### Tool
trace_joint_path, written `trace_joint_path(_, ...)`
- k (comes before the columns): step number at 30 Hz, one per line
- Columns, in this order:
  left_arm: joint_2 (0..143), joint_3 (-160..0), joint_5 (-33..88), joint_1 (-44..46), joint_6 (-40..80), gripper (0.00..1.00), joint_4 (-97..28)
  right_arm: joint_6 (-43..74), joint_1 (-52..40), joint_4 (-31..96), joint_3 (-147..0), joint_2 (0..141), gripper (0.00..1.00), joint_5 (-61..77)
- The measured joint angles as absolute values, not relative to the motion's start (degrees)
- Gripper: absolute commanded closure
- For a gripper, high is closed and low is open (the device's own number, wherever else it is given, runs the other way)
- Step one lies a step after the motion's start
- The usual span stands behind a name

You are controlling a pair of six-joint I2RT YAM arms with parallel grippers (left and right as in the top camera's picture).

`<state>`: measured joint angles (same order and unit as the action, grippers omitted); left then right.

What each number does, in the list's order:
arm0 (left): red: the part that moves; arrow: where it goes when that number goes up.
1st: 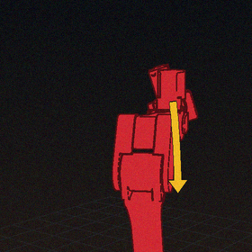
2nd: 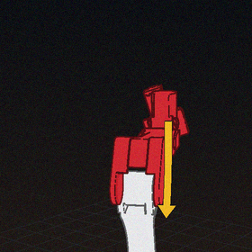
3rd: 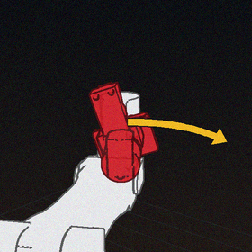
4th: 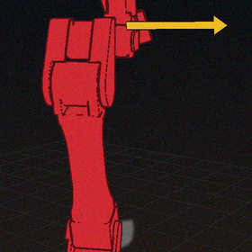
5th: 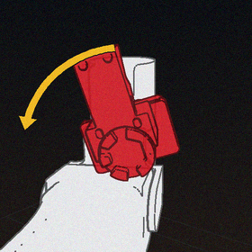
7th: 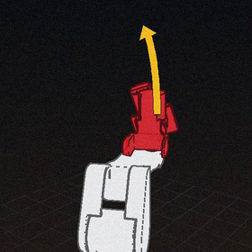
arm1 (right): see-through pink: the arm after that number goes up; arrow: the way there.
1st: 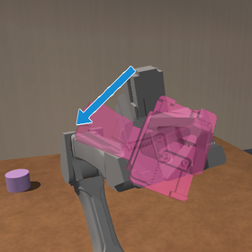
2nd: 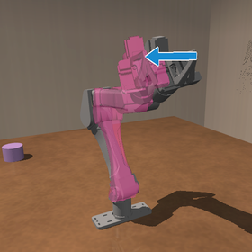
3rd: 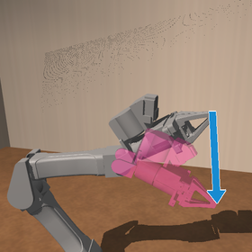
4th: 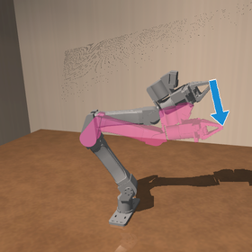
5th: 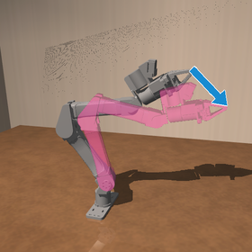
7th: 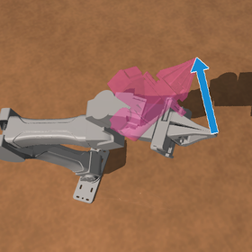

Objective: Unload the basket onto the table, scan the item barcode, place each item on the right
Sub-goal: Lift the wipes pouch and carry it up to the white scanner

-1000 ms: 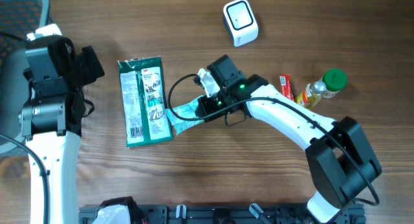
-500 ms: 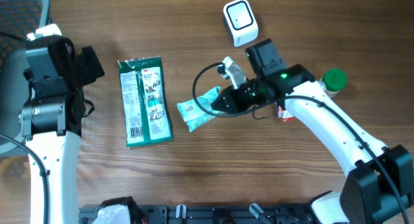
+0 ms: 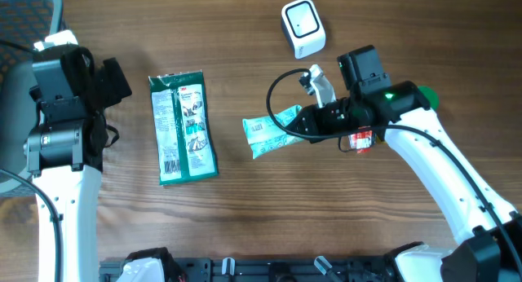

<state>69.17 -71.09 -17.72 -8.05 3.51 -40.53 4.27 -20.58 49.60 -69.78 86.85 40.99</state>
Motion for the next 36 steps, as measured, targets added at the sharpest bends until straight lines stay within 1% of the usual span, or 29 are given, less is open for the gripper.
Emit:
trace_joint_path(9, 69.2, -71.1, -17.7, -8.1, 3.5, 0.0, -40.5, 4.2, -20.6, 50.2, -69.7, 86.8, 0.96, 32.5)
trace_joint_path(19, 69.2, -71.1, -17.7, -8.1, 3.5, 0.0, -40.5, -2.8, -20.6, 50.7, -69.9, 86.8, 0.96, 29.9)
trace_joint_path(22, 69.2, -71.1, -17.7, -8.1, 3.5, 0.0, -40.6, -3.3, -20.6, 54.8, -75.4, 86.8, 0.96, 26.2)
trace_joint_path(26, 69.2, -71.1, -17.7, -8.1, 3.5, 0.0, -40.6, -5.6, -20.6, 63.0, -90.1, 86.9, 0.96, 18.6)
trace_joint_path(29, 69.2, -71.1, -17.7, -8.1, 3.5, 0.0, -40.6, -9.3, -20.6, 68.0, -100.7, 86.7, 0.96, 10.1)
trace_joint_path(30, 69.2, -71.1, -17.7, -8.1, 3.5, 0.0, -40.6, -10.5, -20.6, 67.5, -102.8, 86.7, 0.96, 6.4)
trace_joint_path(33, 69.2, -71.1, -17.7, -8.1, 3.5, 0.0, -40.6, -14.4, -20.6, 59.4, -104.2, 86.6, 0.96, -2.1)
trace_joint_path(36, 69.2, -71.1, -17.7, -8.1, 3.5, 0.0, -40.5, -19.7, -20.6, 54.6, -104.3, 87.5, 0.96, -5.1)
